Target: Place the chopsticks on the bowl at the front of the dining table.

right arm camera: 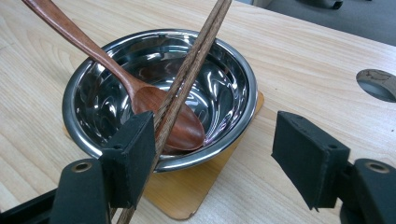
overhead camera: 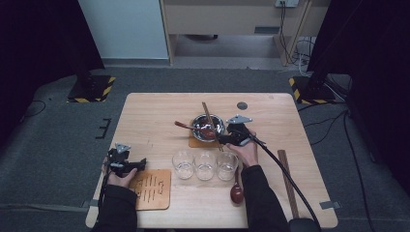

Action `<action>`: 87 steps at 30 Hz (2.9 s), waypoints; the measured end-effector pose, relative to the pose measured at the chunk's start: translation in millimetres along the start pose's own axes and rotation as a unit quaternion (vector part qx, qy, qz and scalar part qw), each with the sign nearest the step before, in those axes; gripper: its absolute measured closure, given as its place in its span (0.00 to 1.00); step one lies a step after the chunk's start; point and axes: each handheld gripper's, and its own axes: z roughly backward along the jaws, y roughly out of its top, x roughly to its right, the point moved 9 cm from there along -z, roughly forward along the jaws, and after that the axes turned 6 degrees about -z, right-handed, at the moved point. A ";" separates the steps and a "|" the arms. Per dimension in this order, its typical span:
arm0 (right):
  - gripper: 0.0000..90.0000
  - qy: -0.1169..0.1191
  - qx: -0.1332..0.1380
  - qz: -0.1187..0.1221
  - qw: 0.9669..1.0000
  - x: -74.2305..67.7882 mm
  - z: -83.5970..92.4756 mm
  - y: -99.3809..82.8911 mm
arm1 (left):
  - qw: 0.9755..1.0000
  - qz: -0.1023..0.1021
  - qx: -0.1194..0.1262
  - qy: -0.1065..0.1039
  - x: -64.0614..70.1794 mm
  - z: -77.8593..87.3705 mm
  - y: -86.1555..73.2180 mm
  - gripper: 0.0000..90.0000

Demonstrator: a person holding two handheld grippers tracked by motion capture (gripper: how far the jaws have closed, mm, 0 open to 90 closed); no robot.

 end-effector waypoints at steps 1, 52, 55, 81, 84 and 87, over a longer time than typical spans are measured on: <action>0.33 0.000 0.001 0.000 1.000 0.0 -0.3 0.2 | 1.000 0.000 0.000 0.000 0.0 0.0 0.0 0.00; 0.32 0.034 0.011 0.006 0.999 -11.2 1.1 -9.2 | 1.000 0.000 0.000 0.000 0.0 0.0 0.0 0.00; 0.31 0.037 0.010 0.009 0.999 -13.1 1.0 -8.9 | 1.000 0.000 0.000 0.000 0.0 0.0 0.0 0.00; 0.29 0.052 0.007 0.023 0.998 -25.5 -1.5 -8.7 | 1.000 0.000 0.000 0.000 0.0 0.0 0.0 0.00; 0.29 0.053 0.007 0.028 0.998 -26.8 -1.9 -8.5 | 1.000 0.000 0.000 0.000 0.0 0.0 0.0 0.00; 0.29 0.054 0.006 0.030 0.998 -28.3 -2.4 -8.3 | 1.000 0.000 0.000 0.000 0.0 0.0 0.0 0.00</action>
